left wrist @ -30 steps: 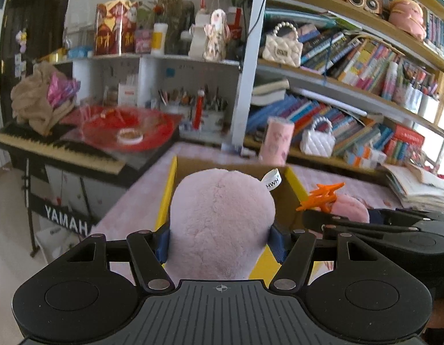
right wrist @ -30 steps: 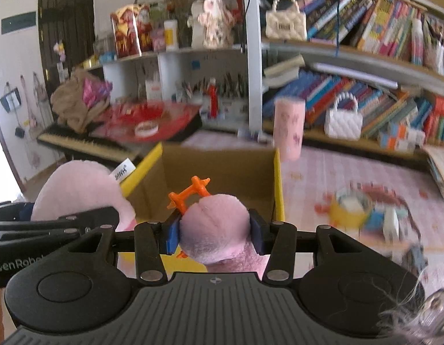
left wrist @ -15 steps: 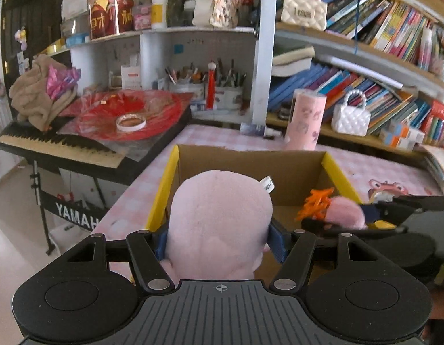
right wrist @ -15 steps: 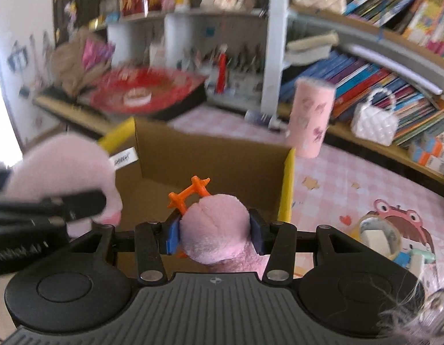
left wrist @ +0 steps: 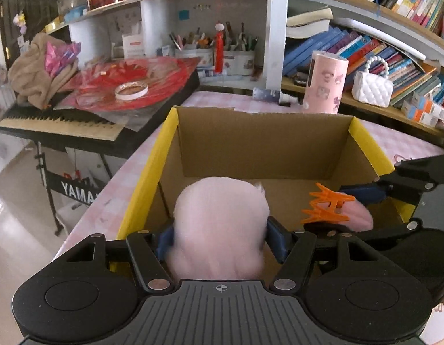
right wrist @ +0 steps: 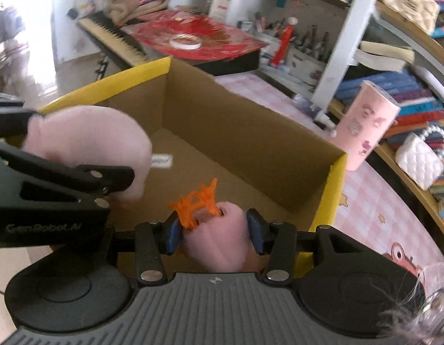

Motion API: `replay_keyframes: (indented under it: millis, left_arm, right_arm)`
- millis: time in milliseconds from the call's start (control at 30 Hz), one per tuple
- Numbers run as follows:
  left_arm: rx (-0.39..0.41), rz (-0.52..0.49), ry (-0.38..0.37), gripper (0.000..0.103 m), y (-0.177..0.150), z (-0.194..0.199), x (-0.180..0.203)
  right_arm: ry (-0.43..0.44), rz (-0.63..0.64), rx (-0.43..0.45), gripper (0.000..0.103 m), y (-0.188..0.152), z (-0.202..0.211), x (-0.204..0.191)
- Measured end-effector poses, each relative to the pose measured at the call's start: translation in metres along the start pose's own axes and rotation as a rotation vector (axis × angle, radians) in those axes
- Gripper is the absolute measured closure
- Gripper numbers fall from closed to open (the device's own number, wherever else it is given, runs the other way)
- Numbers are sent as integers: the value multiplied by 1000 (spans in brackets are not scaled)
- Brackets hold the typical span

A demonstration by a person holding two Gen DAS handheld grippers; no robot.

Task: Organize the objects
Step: 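Open both tools to release the plushes into the yellow box, then withdraw both tools from the box back toward the mat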

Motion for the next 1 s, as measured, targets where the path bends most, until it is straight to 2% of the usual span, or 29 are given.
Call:
replay_keyframes:
  millis: [133, 200, 267, 300, 333, 367, 633, 833, 1000]
  left_arm:
    - [3, 0, 4, 38, 0, 0, 1]
    - [13, 7, 4, 37, 1, 3, 1]
    - [48, 12, 10, 31, 4, 9, -1]
    - [71, 20, 4, 24, 7, 14, -2]
    - [102, 31, -10, 20, 11, 21, -2]
    - [128, 37, -20, 20, 14, 27, -2]
    - [288, 50, -42, 15, 31, 87, -5]
    - [312, 56, -45, 15, 14, 118, -15]
    - [284, 52, -37, 11, -11, 138, -24]
  right_arm:
    - [22, 2, -9, 61, -1, 0, 0]
    - [16, -1, -7, 59, 0, 1, 0]
    - [-10, -20, 9, 44, 1, 3, 2]
    - [-26, -40, 23, 39, 1, 6, 4]
    - [-39, -54, 42, 27, 2, 9, 6]
    - [-50, -69, 69, 25, 3, 14, 7]
    - [-147, -143, 239, 23, 16, 73, 5]
    - [-244, -179, 304, 21, 11, 118, -9]
    - [-289, -261, 279, 21, -8, 146, -29]
Point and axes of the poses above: each gripper's, at about its wrist camera, not at the fingertips, and z roughly against the way its jaws point, x to its right, y to its top, the point moved 6 cm from there along -z, roughly the way its jaws point, and after that the axes turned 9 degrees about x, right-handed, at the moved point
